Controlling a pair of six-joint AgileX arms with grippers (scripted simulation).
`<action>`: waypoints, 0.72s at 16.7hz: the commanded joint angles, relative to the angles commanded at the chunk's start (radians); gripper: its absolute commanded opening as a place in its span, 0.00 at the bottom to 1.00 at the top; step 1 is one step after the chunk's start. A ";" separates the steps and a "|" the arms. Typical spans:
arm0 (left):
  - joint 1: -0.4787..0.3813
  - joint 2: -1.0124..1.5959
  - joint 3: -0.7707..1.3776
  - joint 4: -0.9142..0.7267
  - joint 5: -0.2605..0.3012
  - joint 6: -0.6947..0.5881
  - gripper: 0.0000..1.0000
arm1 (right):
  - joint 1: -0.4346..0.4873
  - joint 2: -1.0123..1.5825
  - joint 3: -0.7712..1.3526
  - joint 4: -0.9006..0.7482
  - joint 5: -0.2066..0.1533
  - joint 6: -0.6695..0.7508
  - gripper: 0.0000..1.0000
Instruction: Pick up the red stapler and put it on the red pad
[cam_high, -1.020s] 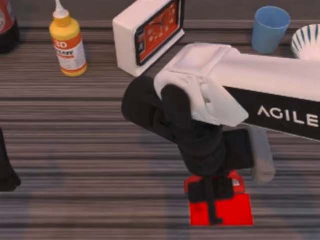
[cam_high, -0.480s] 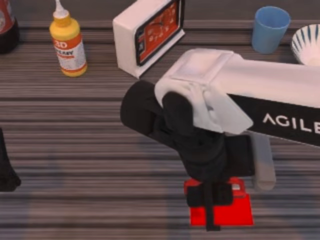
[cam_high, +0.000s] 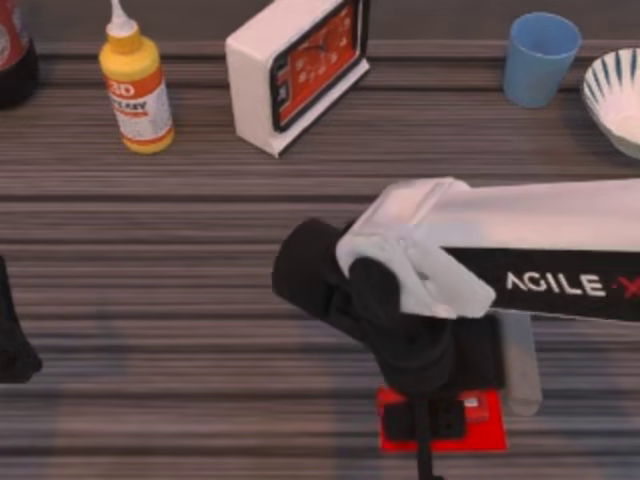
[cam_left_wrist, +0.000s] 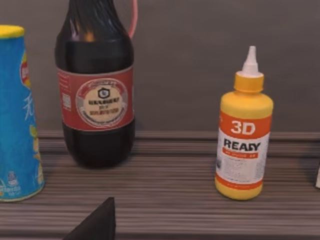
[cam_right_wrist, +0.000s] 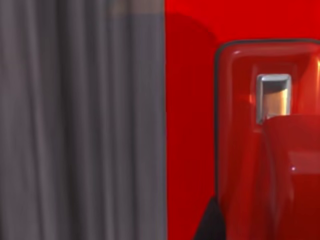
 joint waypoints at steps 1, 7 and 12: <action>0.000 0.000 0.000 0.000 0.000 0.000 1.00 | -0.004 0.007 -0.030 0.039 0.001 -0.007 0.00; 0.000 0.000 0.000 0.000 0.000 0.000 1.00 | -0.010 0.017 -0.082 0.099 0.004 -0.018 0.00; 0.000 0.000 0.000 0.000 0.000 0.000 1.00 | -0.010 0.017 -0.082 0.099 0.004 -0.018 0.30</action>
